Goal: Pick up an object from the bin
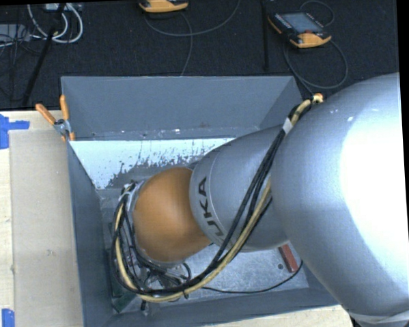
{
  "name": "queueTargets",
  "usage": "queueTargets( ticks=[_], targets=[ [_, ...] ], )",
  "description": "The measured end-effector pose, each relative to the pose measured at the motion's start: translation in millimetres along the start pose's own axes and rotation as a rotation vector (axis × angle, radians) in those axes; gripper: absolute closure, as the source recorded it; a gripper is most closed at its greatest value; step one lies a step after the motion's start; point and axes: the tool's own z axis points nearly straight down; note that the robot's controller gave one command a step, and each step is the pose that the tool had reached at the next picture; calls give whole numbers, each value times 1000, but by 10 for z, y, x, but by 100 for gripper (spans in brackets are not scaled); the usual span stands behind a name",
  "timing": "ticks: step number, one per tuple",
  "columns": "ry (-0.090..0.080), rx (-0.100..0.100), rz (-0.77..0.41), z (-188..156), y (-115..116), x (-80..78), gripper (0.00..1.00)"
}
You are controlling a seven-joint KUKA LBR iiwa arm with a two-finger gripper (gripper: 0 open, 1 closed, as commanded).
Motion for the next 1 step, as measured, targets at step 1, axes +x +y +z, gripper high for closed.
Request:
queueTargets(
  ticks=[1],
  targets=[
    [1, 0, 112, -183, -306, -192, 0]
  ],
)
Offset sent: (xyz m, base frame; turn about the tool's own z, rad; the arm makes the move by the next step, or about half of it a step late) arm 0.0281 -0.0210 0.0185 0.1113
